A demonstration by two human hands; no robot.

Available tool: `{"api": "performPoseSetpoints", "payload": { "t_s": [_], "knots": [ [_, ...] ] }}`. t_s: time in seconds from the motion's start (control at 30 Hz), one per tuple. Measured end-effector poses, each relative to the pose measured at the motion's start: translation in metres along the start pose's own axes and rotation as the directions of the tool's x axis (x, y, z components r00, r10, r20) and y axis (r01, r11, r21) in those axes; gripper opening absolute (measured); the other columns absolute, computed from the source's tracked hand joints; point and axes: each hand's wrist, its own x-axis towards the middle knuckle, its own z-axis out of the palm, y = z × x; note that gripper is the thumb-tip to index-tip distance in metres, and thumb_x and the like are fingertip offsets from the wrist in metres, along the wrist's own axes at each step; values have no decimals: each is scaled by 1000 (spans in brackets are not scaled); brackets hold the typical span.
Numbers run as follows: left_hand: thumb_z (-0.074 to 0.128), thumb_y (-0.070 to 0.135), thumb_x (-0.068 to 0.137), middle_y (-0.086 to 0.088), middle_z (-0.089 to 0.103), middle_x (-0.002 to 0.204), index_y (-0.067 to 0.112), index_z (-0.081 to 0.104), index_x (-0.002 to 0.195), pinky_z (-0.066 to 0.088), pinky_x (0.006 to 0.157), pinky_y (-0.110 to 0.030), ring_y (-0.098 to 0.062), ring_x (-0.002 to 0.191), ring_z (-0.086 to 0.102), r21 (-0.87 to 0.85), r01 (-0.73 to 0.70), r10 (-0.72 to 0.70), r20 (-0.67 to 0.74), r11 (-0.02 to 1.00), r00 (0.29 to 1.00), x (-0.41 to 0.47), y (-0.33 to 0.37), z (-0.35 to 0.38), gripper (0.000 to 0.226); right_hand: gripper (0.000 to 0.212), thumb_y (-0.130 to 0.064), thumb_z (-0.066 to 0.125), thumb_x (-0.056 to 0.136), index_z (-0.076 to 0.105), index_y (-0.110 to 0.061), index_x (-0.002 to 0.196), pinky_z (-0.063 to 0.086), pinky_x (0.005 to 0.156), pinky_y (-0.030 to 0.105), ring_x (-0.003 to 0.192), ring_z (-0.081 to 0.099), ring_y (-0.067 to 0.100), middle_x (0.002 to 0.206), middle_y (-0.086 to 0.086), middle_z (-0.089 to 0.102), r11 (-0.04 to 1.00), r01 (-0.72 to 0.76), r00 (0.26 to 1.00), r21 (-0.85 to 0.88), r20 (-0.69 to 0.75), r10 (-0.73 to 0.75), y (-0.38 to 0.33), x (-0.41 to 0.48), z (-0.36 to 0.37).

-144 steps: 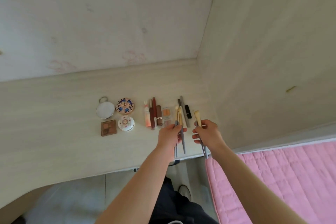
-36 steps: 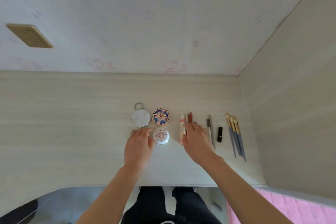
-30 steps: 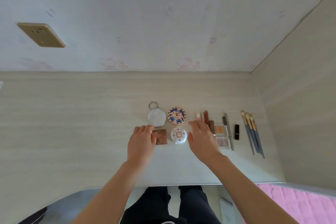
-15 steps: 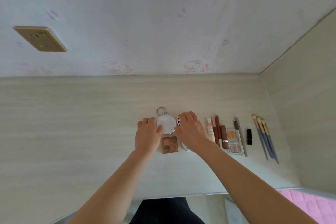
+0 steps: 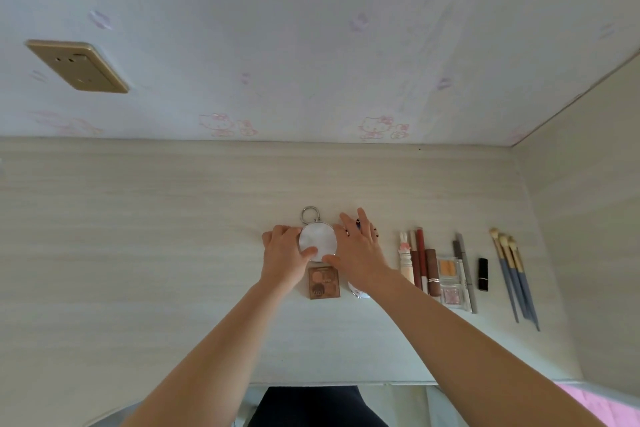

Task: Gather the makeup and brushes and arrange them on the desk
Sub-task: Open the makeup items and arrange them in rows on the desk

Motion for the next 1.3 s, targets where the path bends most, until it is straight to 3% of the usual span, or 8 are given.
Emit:
{"api": "performPoseSetpoints", "payload": {
  "t_s": [0.13,0.27,0.37,0.47,0.6,0.83,1.03,1.3],
  "knots": [
    [70,31,79,0,55,110,15,58,113,17,77,-14,-23,118,37,-72,28,-30,-22,997,999,1,-5,5,40,62,-42,56,91,37,-13,142,2,118,44,145,-16,31,159,4,11,999,-12,1000,52,5,11,-3,-1,-5],
    [66,17,83,4,54,102,13,52,116,31,79,-21,-19,113,32,-229,52,-58,-19,972,998,-10,-1,0,36,49,-37,51,95,45,-11,136,6,119,40,146,-13,27,157,6,18,996,-7,1000,88,-18,9,-7,-2,-4],
    [66,13,83,13,56,91,15,55,112,34,67,-16,-18,108,43,-332,44,-64,-52,942,997,-17,-1,-3,32,42,-38,43,98,53,-11,129,1,120,36,147,7,23,145,6,41,998,39,997,47,-65,-36,-9,0,-1],
    [70,15,80,8,63,92,16,59,105,43,71,-17,-17,95,59,-435,56,-118,-115,899,986,-22,-2,-7,27,38,-35,47,97,56,-8,123,10,116,30,140,23,22,130,5,52,988,35,994,149,-103,-20,-13,-2,-3],
    [72,14,74,4,68,93,19,62,95,51,76,-22,-14,90,65,-620,77,-185,-112,781,976,-30,-1,-22,24,29,-30,56,93,61,-9,112,36,85,22,112,48,19,114,2,55,861,-52,991,507,-77,105,-24,-9,-18],
    [73,3,77,-8,68,104,10,64,105,60,74,-35,-19,87,69,-838,126,-229,1,531,973,-49,-11,-63,30,20,-31,61,90,60,-16,104,41,63,11,86,62,8,95,-6,66,672,-43,989,739,-62,132,-48,-10,-34],
    [73,10,81,-6,69,107,17,67,107,58,71,-30,-20,94,69,-880,114,-177,35,460,984,-54,-41,-97,27,18,-31,61,89,55,-30,106,59,71,44,78,67,14,91,-5,65,586,-21,992,810,-57,114,-93,-7,-32],
    [73,8,81,-3,68,113,18,66,112,57,79,-31,-16,97,69,-872,139,-46,133,469,990,-48,-109,-160,34,18,-24,59,89,63,-20,106,59,74,43,85,67,17,96,0,67,431,-111,968,896,-1,250,-180,1,-18]
  ]
}}
